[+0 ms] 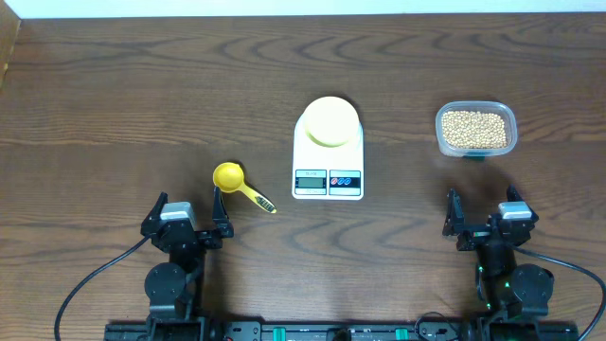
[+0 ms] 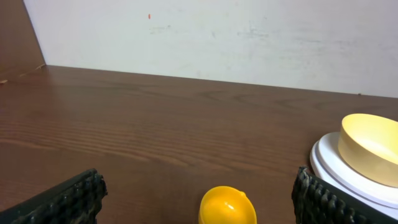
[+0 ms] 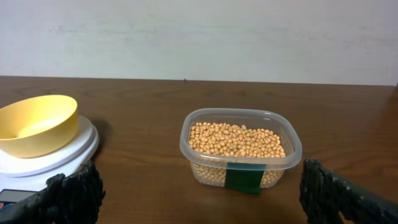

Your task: Scoop item into bowl and weigh 50g on scale

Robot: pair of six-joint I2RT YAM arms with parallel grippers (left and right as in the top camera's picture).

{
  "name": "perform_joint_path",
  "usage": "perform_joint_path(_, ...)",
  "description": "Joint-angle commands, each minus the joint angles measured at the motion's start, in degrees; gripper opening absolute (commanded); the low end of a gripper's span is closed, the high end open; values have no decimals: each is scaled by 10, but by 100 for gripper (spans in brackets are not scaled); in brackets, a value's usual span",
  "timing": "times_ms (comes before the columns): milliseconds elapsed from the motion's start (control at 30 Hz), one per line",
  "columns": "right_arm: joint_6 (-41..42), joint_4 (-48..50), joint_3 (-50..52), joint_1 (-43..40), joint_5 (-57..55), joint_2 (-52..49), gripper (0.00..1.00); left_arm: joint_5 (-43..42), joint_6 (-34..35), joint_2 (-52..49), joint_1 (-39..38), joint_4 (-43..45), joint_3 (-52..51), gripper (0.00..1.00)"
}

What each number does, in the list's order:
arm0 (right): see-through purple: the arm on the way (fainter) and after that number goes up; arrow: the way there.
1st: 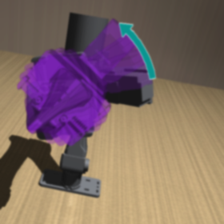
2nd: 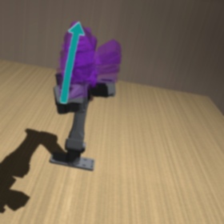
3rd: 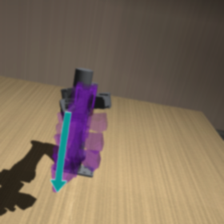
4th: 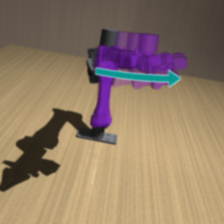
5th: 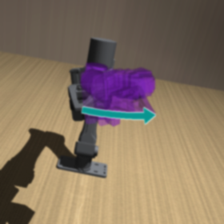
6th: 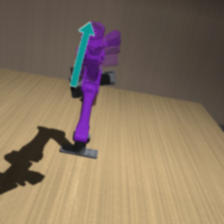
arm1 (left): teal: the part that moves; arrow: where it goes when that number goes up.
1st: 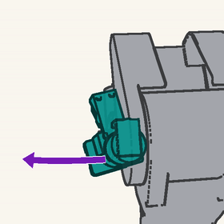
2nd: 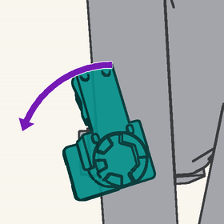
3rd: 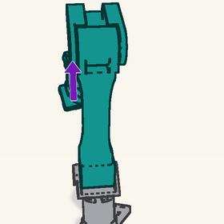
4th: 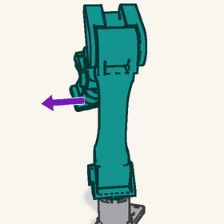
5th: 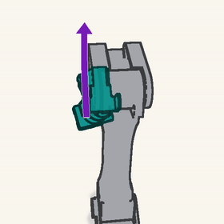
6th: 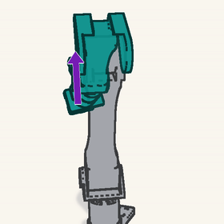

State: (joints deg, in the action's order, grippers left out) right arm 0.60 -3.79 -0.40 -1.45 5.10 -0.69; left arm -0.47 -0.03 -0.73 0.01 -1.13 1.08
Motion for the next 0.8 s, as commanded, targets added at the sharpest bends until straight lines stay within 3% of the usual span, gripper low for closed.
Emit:
perform_joint_path(0,-7,-3,1,5,-4,3,99,12,-7,5,3,-10,-9,98)
perform_joint_path(133,-7,-3,1,5,-4,3,99,12,-8,5,3,-1,-9,98)
perform_joint_path(300,-7,-3,1,5,-4,3,99,9,-7,5,3,145,-9,98)
perform_joint_path(767,-7,-3,1,5,-4,3,99,10,-7,5,3,196,-9,98)
